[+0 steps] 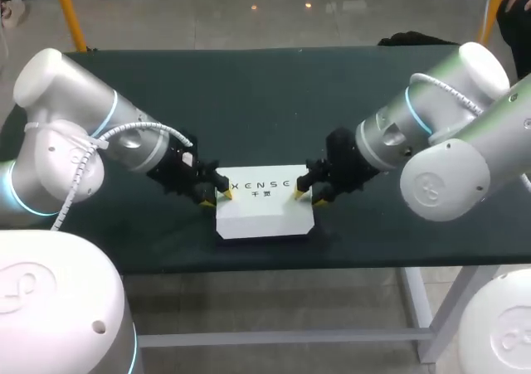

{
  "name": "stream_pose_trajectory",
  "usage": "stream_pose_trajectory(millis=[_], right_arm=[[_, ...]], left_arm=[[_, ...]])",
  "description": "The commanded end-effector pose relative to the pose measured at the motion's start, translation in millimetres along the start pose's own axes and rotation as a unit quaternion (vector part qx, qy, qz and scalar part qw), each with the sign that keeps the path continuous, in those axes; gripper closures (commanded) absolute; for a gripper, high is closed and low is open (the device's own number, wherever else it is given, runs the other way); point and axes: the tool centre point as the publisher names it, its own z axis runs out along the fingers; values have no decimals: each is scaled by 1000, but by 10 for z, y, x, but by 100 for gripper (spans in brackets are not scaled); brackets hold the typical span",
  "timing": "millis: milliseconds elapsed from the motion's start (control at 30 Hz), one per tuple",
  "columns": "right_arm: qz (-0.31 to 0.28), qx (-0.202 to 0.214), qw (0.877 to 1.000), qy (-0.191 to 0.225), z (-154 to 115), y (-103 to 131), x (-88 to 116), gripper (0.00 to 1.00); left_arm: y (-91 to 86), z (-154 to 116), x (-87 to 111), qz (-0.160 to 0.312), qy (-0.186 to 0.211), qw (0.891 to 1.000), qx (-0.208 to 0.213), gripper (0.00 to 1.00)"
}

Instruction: Assemble the packaging by folding the flat box into shape, placing the metal phone stand inside, and closing the box properly

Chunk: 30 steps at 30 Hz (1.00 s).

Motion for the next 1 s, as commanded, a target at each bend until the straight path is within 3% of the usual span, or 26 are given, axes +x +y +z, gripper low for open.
stream_pose_trajectory(millis=[33, 467, 1000], right_arm=[[6, 19, 1000, 21, 48, 16, 8, 47], [35, 72, 996, 37, -7, 145, 43, 50], [45, 97, 994, 31, -16, 205, 58, 51]], left_arm=[[-5, 68, 70, 1, -1, 1000, -6, 52], [-8, -14, 185, -7, 0, 999, -42, 54], [-27, -27, 141, -23, -1, 998, -63, 54]])
